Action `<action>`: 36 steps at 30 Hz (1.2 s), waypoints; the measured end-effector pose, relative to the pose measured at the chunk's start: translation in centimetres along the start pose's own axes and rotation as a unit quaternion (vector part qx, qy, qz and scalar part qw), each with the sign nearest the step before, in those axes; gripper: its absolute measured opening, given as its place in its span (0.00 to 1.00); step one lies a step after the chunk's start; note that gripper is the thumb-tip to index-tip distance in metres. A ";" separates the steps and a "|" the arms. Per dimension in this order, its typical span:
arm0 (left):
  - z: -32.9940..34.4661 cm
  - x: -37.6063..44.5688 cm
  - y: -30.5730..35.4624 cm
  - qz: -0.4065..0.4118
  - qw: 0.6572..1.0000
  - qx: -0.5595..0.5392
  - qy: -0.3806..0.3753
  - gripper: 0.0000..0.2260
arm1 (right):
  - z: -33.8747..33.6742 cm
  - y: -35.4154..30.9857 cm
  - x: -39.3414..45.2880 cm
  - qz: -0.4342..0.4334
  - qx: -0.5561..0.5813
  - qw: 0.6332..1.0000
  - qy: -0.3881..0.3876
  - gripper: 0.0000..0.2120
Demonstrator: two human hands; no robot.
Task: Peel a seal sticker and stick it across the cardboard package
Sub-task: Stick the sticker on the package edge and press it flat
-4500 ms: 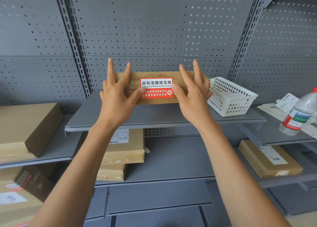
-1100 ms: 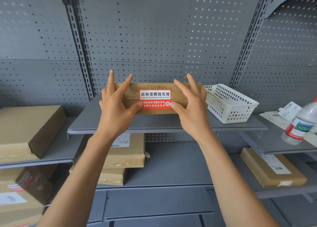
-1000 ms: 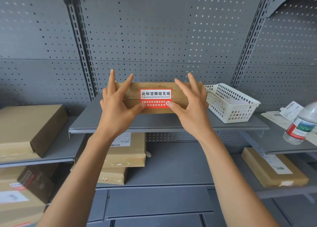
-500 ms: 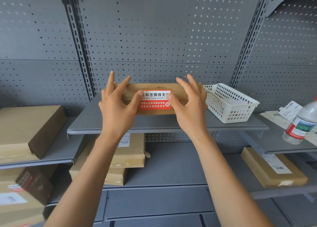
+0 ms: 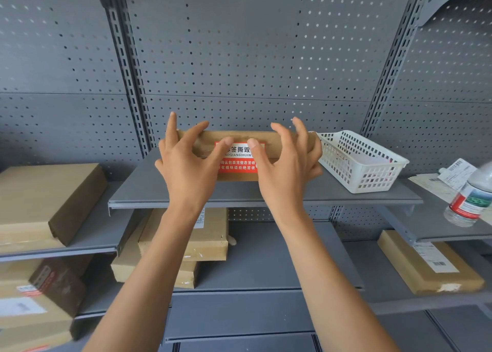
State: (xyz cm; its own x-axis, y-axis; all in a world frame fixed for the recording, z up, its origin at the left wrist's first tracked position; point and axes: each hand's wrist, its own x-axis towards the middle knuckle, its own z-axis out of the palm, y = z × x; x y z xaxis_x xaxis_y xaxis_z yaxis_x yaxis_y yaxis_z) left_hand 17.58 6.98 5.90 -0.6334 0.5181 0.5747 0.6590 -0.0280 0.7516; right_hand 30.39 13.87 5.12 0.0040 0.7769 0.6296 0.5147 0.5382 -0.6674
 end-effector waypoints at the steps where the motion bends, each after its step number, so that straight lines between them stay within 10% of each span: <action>1: 0.2 0.0 0.1 -0.001 1.000 0.006 0.003 0.24 | 0.2 -0.1 0.0 0.002 -0.012 1.000 0.003 0.25; 13: 0.6 0.0 -0.4 0.009 1.000 -0.004 0.021 0.11 | 0.7 0.7 0.1 -0.005 -0.016 0.999 0.044 0.13; 22: 2.1 -0.6 0.7 0.002 0.997 0.057 0.043 0.23 | 1.4 0.1 -0.4 0.011 -0.084 0.996 0.036 0.31; 36: 1.5 -0.8 0.0 0.030 0.998 0.050 0.019 0.17 | 0.5 1.3 0.2 -0.001 -0.048 0.998 0.047 0.15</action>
State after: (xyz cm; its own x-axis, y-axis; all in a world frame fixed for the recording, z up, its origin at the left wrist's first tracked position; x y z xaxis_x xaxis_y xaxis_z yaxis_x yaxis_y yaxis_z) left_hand 18.72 7.88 4.93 -0.6046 0.4857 0.6313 0.7328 0.0284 0.6799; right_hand 30.66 14.92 4.22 0.0811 0.7393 0.6685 0.5952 0.5021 -0.6275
